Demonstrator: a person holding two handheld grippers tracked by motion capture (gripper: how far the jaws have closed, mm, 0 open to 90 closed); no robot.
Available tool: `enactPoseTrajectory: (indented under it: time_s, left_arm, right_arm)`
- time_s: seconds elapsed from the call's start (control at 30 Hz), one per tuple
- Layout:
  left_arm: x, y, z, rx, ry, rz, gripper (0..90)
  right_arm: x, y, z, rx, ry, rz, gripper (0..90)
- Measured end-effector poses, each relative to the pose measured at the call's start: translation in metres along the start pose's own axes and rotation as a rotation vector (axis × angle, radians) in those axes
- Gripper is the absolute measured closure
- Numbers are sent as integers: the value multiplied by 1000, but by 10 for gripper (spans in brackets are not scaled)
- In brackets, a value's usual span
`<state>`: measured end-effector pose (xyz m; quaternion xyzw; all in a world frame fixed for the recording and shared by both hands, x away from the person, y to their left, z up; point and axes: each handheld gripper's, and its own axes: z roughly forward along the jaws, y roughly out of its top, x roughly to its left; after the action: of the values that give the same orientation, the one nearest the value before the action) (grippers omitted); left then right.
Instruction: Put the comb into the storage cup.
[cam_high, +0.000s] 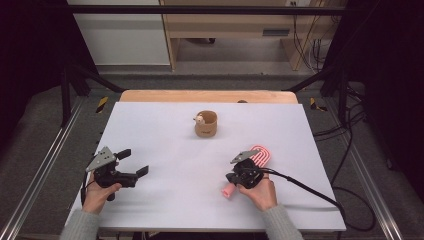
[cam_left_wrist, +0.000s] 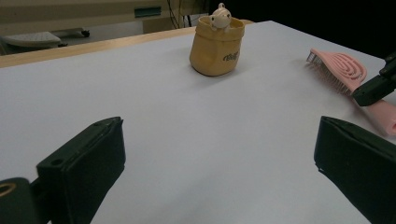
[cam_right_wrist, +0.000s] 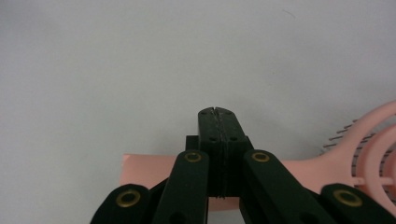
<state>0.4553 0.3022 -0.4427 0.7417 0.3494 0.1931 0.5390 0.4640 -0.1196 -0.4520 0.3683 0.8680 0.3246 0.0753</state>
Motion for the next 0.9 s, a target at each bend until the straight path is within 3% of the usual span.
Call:
enactPoseTrajectory:
  time_s: [0.9]
  left_arm:
    - [0,0,0,-2,1,1,19]
  right_arm:
    - [-9,-19,-17,22,-5,32,900]
